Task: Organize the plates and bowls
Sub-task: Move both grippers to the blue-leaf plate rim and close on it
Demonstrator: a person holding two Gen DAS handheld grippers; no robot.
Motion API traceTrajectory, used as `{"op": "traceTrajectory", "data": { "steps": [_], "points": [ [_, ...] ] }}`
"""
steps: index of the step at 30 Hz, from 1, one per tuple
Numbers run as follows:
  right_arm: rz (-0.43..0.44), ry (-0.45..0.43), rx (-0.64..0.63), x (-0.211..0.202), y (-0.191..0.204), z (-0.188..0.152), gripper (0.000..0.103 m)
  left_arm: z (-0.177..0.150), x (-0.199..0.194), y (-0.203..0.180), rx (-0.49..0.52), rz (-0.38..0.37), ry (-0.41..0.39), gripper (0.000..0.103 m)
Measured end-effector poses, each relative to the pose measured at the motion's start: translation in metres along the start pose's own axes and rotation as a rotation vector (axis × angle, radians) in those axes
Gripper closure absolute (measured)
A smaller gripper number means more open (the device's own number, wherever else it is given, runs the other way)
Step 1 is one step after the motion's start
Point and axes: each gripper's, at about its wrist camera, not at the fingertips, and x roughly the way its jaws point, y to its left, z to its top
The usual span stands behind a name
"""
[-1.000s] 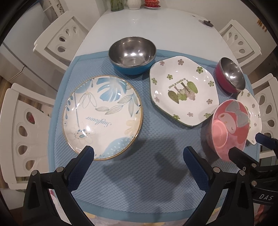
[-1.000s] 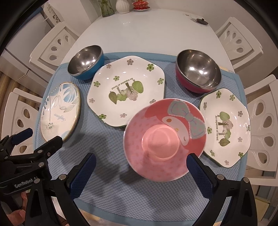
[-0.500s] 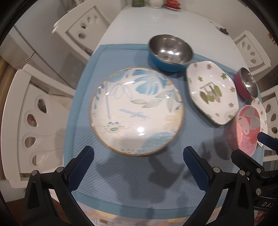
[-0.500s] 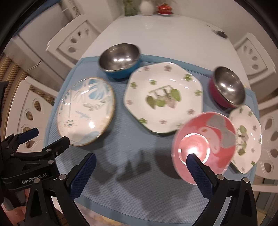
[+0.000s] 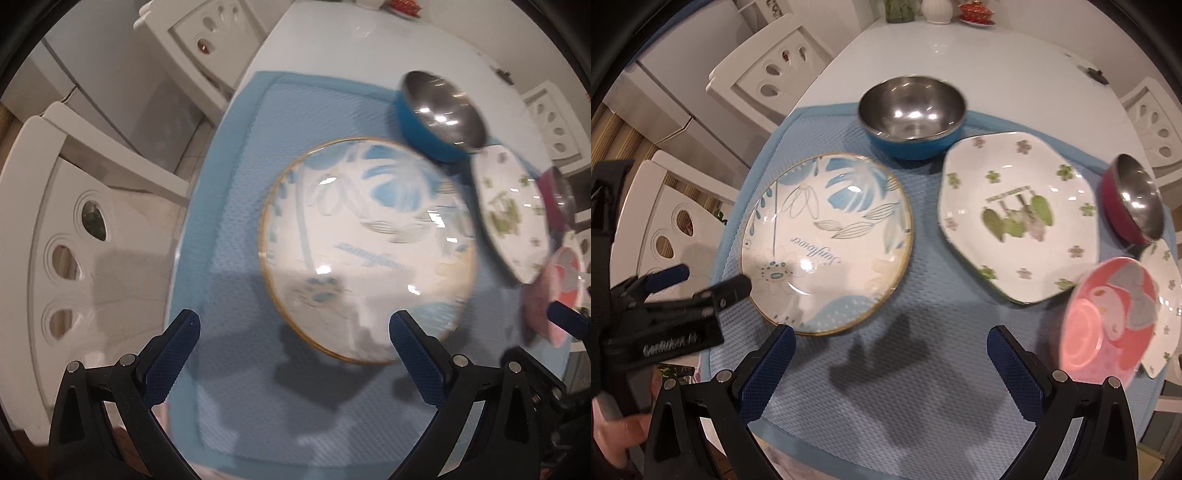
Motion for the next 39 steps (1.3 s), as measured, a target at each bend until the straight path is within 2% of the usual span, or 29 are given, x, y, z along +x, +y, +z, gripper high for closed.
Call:
{"op": "traceTrajectory", "data": {
  "steps": [8, 12, 17, 21, 25, 28, 31, 34, 38, 39],
  "points": [
    [0.009, 0.077, 0.052, 0.063, 0.004, 0.009, 0.000, 0.023, 0.047, 0.026, -0.006, -0.098, 0.035, 0.002],
    [0.022, 0.089, 0.085, 0.084, 0.000, 0.015, 0.000, 0.036, 0.062, 0.021, 0.044, -0.107, 0.055, 0.002],
    [0.101, 0.132, 0.178, 0.109, -0.012, 0.014, 0.000, 0.043, 0.079, 0.016, 0.090, -0.116, 0.088, 0.002],
    [0.077, 0.116, 0.159, 0.110, -0.009, 0.021, 0.000, 0.046, 0.086, 0.016, 0.107, -0.130, 0.075, 0.000],
    [-0.036, 0.141, 0.075, 0.116, 0.016, 0.032, 0.000, 0.048, 0.086, 0.020, 0.088, -0.141, 0.047, 0.000],
    [-0.045, 0.084, 0.091, 0.114, 0.019, 0.034, 0.000, 0.046, 0.085, 0.022, 0.077, -0.146, -0.002, 0.000],
    [-0.049, 0.034, 0.093, 0.112, 0.020, 0.038, 0.000, 0.053, 0.088, 0.023, 0.060, -0.143, -0.006, 0.000],
    [-0.047, 0.000, 0.068, 0.111, 0.022, 0.048, 0.000, 0.062, 0.090, 0.026, 0.035, -0.134, -0.017, 0.000],
    [-0.044, -0.053, 0.021, 0.111, 0.029, 0.057, 0.000, 0.065, 0.090, 0.024, 0.048, -0.125, -0.065, 0.000],
    [-0.040, -0.055, 0.012, 0.110, 0.031, 0.059, 0.000, 0.066, 0.091, 0.026, 0.058, -0.123, -0.084, 0.005]
  ]
}}
